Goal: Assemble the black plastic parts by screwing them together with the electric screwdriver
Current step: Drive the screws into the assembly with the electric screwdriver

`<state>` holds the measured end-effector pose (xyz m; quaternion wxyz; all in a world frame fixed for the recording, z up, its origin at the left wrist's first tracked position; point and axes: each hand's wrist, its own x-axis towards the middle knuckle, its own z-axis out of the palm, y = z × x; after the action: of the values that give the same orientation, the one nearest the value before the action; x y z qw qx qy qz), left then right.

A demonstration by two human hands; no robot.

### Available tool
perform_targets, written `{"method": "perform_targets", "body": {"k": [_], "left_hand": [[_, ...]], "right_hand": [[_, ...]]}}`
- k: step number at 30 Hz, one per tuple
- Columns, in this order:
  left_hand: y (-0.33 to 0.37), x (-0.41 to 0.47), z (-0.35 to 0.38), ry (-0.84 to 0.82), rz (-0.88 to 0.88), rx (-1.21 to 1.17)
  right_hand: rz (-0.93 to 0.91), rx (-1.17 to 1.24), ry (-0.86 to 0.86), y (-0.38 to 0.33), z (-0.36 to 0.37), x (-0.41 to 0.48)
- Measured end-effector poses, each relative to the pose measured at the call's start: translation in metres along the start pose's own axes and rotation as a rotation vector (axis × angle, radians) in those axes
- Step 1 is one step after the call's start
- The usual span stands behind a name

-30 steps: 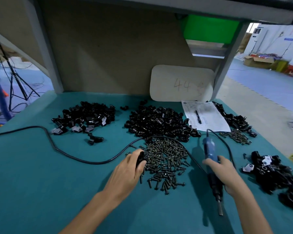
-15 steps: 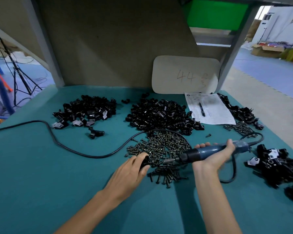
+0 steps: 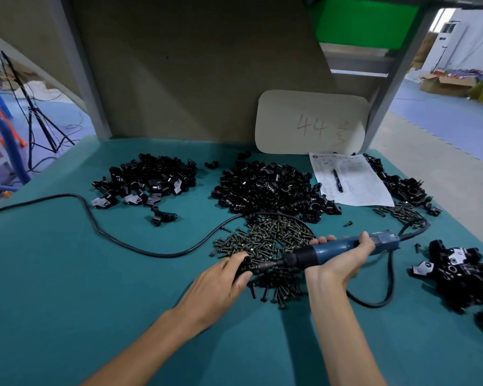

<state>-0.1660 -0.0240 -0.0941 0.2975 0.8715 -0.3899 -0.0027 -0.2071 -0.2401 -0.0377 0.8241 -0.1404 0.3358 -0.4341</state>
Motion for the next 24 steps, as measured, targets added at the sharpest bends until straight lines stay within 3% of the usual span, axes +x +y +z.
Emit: {"method": "perform_targets", "body": {"k": [10,15,24], "left_hand": [[-0.001,0.0,0.0,0.02,0.011,0.011],[-0.004,0.001,0.0,0.017,-0.03,-0.043],[-0.005,0.005,0.002,0.016,-0.026,0.016]], "right_hand": [[-0.083,-0.01,0.019,0.007,0.002,-0.001],[-0.041,0.052,-0.069,0.009,0.003,-0.002],[-0.061,-0.043,-0.097,0.002,0.01,-0.017]]}}
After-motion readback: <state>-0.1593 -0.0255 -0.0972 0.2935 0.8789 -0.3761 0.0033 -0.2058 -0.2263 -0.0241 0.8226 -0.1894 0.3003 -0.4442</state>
